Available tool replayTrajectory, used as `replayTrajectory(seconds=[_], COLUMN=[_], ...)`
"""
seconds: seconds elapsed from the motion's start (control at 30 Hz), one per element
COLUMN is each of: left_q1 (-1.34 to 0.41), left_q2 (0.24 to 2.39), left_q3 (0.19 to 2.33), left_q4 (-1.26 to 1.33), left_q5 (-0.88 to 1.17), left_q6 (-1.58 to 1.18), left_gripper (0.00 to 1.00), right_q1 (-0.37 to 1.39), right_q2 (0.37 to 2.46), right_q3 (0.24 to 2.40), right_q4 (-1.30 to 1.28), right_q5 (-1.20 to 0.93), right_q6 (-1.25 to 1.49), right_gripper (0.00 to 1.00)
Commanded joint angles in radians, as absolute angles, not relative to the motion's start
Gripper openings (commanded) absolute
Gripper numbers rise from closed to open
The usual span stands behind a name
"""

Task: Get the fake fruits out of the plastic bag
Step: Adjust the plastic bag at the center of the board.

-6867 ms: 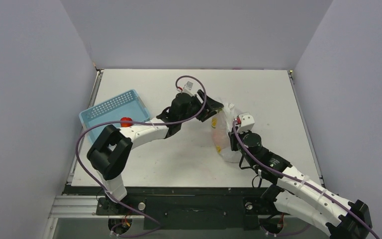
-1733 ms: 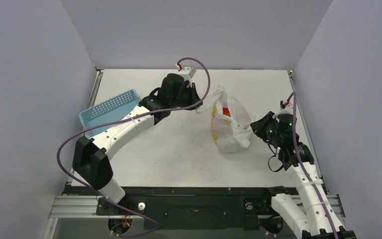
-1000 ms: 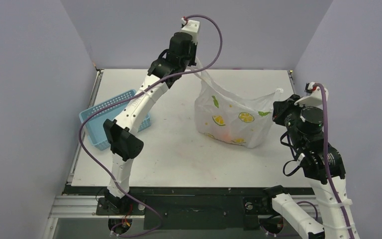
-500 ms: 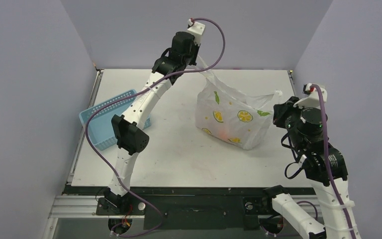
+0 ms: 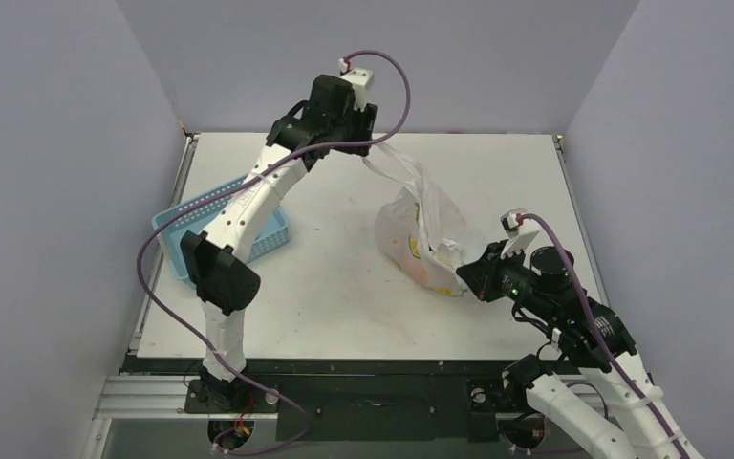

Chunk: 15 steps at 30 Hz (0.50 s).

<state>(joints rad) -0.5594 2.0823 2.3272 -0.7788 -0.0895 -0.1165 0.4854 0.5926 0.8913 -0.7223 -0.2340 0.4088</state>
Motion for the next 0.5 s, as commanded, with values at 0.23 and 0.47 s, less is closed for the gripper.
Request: replayTrajectory(seconds=[0.23, 0.47], left_q1=[-0.513, -0.533], left_q2=[1.317, 1.033], left_q3=[1.487, 0.974], left_q4=[-0.422, -0.129], left_q5=[0.097, 0.283], left_q6=[-0.548, -0.852], left_gripper=[0.47, 0.51], right_q1=[0.642, 0.692], right_q2=[0.577, 0.609], right_q3=[0.838, 0.843], right_q4=[-0.575, -0.541], right_q5=[-0.188, -0.15], right_q6=[0.525, 0.534], right_gripper=[0.0, 0.0])
